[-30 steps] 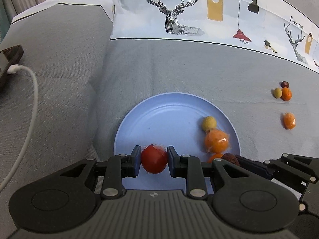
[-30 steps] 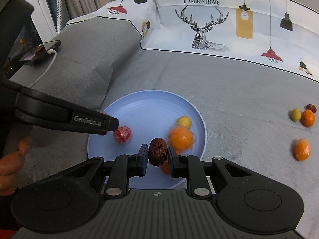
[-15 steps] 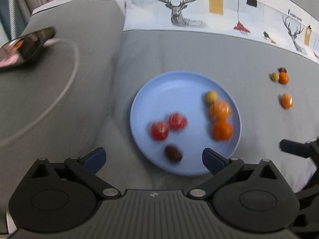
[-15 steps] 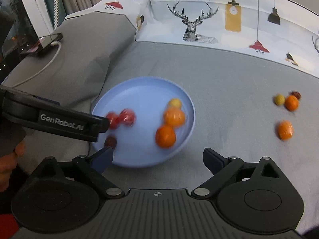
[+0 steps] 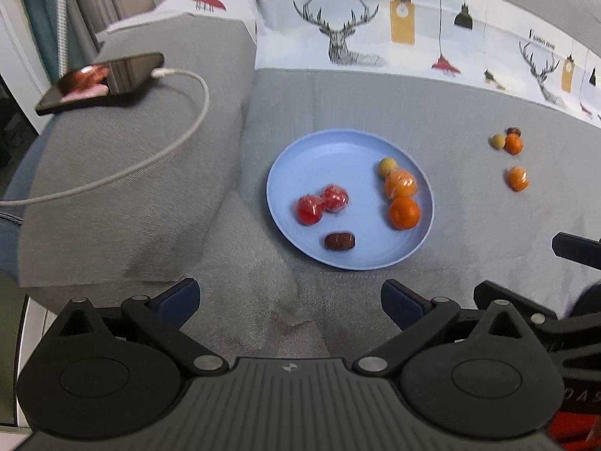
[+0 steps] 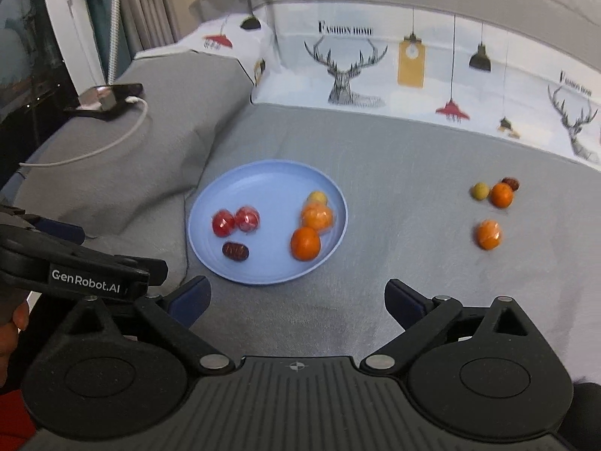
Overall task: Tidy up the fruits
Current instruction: 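Lift both tools away from the plate toward the remaining fruits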
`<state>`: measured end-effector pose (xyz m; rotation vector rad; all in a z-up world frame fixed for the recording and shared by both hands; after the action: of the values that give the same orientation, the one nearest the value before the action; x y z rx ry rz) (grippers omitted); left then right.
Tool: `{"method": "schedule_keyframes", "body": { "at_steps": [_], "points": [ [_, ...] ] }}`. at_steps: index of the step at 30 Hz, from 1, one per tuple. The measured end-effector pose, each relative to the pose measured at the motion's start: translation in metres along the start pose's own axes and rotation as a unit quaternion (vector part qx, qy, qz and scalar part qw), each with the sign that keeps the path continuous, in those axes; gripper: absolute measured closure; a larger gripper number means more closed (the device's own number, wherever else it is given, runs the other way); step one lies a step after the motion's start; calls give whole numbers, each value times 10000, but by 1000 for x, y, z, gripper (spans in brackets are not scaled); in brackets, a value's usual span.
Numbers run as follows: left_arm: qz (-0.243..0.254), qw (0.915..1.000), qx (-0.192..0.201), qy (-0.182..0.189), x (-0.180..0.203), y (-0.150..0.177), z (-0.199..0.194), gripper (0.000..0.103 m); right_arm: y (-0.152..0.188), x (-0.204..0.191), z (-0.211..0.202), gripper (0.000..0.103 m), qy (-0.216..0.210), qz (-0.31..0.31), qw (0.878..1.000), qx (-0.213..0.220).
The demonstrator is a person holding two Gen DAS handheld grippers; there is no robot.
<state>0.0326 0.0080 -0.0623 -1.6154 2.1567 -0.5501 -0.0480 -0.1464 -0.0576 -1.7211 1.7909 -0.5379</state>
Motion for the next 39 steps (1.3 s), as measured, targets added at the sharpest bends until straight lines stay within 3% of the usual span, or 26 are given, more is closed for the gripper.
{"method": "schedule_keyframes", "body": {
  "at_steps": [15, 39],
  "points": [
    [-67, 9991, 406, -42, 3, 10, -38, 0, 6, -9, -37, 1, 109, -218, 9989, 396],
    [-35, 9989, 474, -58, 5, 15, -45, 0, 11, -8, -44, 1, 143, -175, 9986, 483]
  ]
}}
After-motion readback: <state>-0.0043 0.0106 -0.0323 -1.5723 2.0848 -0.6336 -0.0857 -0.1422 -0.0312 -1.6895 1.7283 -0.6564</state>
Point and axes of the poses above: each gripper's, at about its wrist camera, not at the fingertips, and z roughly the way its jaws point, x to its right, y to its underside, the point moved 2 cm from there along z, roughly the way its jaws point, and after that the axes turned 2 degrees about -z, right-handed, at the moved point
